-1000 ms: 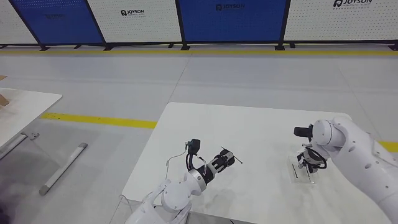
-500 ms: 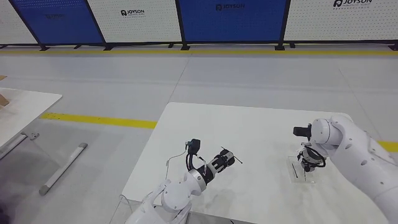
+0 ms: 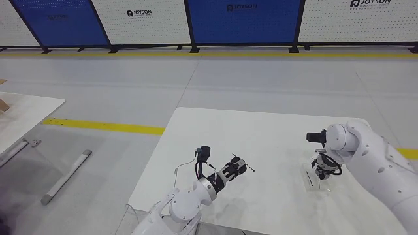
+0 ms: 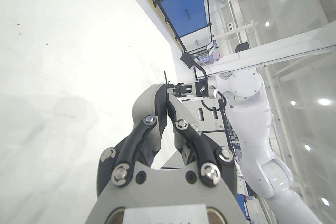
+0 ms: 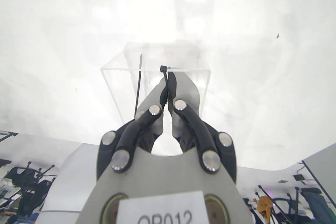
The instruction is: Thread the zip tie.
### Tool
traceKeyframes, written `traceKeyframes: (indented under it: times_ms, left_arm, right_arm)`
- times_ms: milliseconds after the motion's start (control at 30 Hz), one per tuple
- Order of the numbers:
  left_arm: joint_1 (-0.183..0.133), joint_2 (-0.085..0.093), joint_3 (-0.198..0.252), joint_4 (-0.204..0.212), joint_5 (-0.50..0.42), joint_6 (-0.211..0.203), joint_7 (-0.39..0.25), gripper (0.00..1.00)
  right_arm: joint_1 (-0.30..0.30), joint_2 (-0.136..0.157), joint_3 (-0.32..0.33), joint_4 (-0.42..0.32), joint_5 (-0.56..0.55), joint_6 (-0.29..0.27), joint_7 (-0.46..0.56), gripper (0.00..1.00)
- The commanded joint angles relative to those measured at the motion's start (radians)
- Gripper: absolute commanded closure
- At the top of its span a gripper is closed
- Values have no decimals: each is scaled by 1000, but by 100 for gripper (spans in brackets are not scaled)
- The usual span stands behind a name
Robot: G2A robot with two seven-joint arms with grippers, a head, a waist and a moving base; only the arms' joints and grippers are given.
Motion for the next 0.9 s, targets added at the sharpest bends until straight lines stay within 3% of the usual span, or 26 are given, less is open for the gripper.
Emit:
traceKeyframes:
  times_ms: [0, 467, 667, 867]
  left_arm:
    - [0, 0, 0, 0, 0, 0, 0, 100]
    - [0, 0, 0, 0, 0, 0, 0, 100]
    - [0, 0, 0, 0, 0, 0, 0, 100]
    - [0, 0, 0, 0, 0, 0, 0, 100]
  right_arm:
    - [-1, 3, 1, -6, -2, 1, 0, 100]
    - [-12, 30, 3, -56, 6, 1, 0, 100]
    - [-5, 28, -7, -43, 16, -4, 0, 89]
    - [2, 22, -18, -24, 27, -9, 0, 86]
